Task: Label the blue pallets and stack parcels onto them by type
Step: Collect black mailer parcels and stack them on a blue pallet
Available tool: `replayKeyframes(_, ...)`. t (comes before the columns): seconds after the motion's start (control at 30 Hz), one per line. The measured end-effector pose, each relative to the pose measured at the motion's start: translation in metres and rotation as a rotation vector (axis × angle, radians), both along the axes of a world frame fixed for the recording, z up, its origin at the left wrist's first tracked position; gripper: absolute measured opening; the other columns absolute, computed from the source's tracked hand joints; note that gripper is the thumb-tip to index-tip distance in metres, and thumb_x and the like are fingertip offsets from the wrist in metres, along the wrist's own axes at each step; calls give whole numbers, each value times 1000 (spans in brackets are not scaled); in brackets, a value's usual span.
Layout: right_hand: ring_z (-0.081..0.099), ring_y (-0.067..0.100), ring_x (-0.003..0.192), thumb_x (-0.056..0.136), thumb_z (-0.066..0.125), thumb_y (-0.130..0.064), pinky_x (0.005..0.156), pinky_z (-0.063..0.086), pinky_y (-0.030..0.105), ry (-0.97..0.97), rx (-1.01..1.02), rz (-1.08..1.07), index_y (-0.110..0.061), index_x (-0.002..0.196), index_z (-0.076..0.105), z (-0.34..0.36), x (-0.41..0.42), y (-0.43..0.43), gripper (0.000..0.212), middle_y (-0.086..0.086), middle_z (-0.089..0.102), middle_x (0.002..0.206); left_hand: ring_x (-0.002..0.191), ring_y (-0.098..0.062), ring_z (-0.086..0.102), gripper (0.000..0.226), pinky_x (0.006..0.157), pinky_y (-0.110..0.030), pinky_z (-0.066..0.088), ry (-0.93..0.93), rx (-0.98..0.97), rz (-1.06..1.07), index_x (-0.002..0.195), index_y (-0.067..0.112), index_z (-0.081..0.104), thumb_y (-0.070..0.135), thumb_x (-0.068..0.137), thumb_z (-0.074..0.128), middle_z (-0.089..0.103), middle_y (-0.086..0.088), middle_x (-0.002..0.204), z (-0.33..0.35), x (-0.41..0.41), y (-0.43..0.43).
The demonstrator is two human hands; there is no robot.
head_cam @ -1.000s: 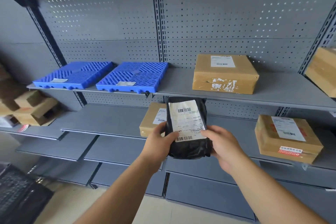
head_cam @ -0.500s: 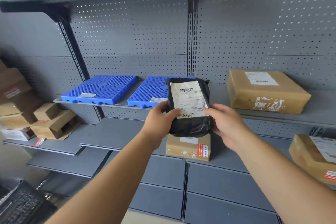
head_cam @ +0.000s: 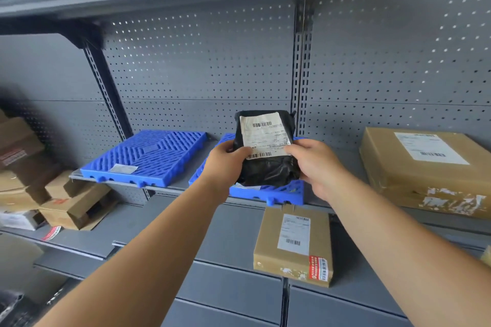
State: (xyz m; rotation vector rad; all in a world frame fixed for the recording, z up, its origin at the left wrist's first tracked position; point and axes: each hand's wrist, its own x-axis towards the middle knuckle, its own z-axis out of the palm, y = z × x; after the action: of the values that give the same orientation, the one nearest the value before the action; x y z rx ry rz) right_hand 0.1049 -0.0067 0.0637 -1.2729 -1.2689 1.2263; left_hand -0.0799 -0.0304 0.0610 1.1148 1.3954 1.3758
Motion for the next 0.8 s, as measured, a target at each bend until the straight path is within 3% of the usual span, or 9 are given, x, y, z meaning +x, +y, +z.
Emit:
replayKeyframes(0.1,73,35,100,84,67,-24,91,56,61,-7,-9,6,-29,83,79,1,-11,23,13,1,80,91,77,-15,78,5,64,-24,60,46,-13,21,91,19,76,18,92,71,80,5,85,4,-12,23)
replayKeyframes(0.27,72,31,103,90,68,-22,97,56,52,-49,-54,-25,-19,86,78,-4,-34,56,11,4,79,96,88,-24,78,10,89,-41,61,95,-53,26,97,15,77,21,90,74,81,-2,92,5,-39,58)
replayKeyframes(0.37,71,23,100,91,67,-20,90,56,38,-117,-48,-57,-17,93,77,-5,-49,71,11,0,78,96,91,-26,77,8,92,-45,60,100,-76,23,95,16,78,22,89,75,81,-4,93,-1,-54,76)
replayKeyframes(0.5,71,24,93,89,66,-17,84,55,38,-177,-72,-87,-3,102,74,-7,-72,85,20,12,76,106,90,-25,77,7,90,-45,61,103,-107,-10,95,19,78,22,90,75,81,-3,93,-10,-77,97)
replayKeyframes(0.6,71,36,96,89,63,-14,74,28,31,-195,-95,-103,7,111,67,-11,-91,90,30,23,70,114,90,-25,77,4,87,-40,62,150,-135,-18,91,22,76,21,91,73,80,-1,90,-15,-94,110)
replayKeyframes(0.63,71,37,95,89,63,-14,73,27,32,-210,-98,-114,8,110,65,-12,-97,91,30,24,69,115,91,-25,77,5,87,-39,62,176,-145,-22,91,22,76,21,92,72,80,-2,91,-17,-99,114)
replayKeyframes(0.67,70,38,99,89,62,-14,104,33,47,-234,-99,-123,7,108,66,-13,-103,92,29,23,70,114,90,-25,77,5,87,-40,62,198,-156,-31,91,23,76,21,92,71,80,-2,92,-19,-104,118)
replayKeyframes(0.7,68,38,105,88,62,-14,87,54,56,-261,-103,-131,6,107,68,-13,-109,92,28,21,72,113,90,-24,76,6,87,-40,62,216,-169,-40,91,24,75,20,92,70,79,-3,93,-21,-110,121)
replayKeyframes(0.8,69,37,103,86,63,-13,87,54,56,-318,-124,-163,6,104,68,-19,-120,93,27,18,75,105,82,-21,75,10,78,-35,63,320,-205,-73,94,22,77,21,92,67,78,-2,90,-28,-122,128)
